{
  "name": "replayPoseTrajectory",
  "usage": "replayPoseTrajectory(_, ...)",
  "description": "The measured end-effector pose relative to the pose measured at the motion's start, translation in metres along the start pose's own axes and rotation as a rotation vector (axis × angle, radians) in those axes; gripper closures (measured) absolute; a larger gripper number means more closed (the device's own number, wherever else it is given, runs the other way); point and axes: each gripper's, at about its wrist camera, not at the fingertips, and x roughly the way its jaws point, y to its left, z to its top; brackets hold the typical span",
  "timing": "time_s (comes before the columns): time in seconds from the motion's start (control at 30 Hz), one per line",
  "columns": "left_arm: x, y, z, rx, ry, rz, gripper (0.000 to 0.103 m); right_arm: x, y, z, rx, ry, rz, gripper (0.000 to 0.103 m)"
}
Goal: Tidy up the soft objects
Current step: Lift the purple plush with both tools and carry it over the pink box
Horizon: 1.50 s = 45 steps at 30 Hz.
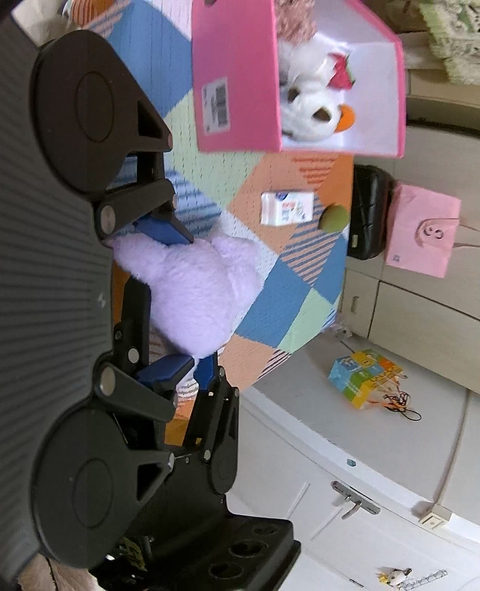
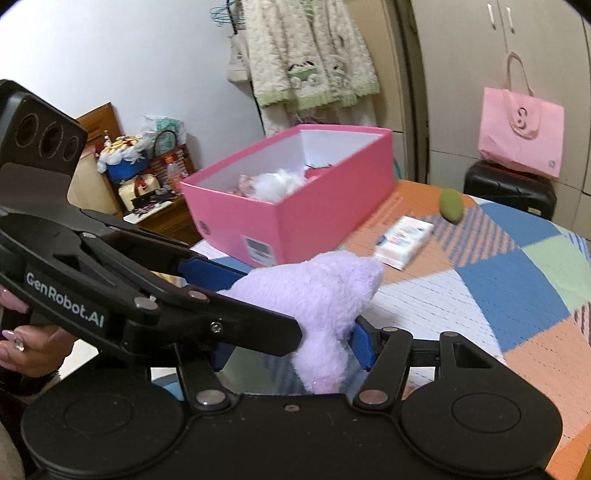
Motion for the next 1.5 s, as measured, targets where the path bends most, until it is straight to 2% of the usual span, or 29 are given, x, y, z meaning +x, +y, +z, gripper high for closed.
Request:
replayPoseTrajectory(0.17,-0.023,0.010,0.005,0.016,-0.043,0.018,0.040,0.000,0.026,0.015,-0.078,-0.022,-0.010,0.035)
replayPoseTrajectory(0.5,-0.052,0.037,0.027,0.018,-0.158,0.081,0.040,0.019,0.051,0.060,-0.179,-0.072,-0.009,0.035)
replayPoseTrajectory(0.73,-0.065,0.067,0.056,0.024,-0.269,0.157,0.040,0.046,0.065,0.101,-0.277,-0.138,-0.021,0.034)
replayPoseTrajectory(0.83,-0.066,0.082,0.068,0.011,-0.288,0.191,0.040,0.061,0.065,0.119,-0.301,-0.162,-0.010,0.034)
replayPoseTrajectory(1.03,-0.051,0.123,0.092,-0.046,-0.273,0.216,0.040,0.101,0.055,0.150,-0.323,-0.138,0.048,0.034)
replayPoseTrajectory(1.27,-0.028,0.170,0.112,-0.117,-0.206,0.249,0.040,0.154,0.042,0.175,-0.341,-0.068,0.096,0.034)
replayPoseTrajectory(1.5,-0.010,0.201,0.114,-0.183,-0.138,0.256,0.040,0.196,0.045,0.184,-0.405,0.032,0.082,0.034)
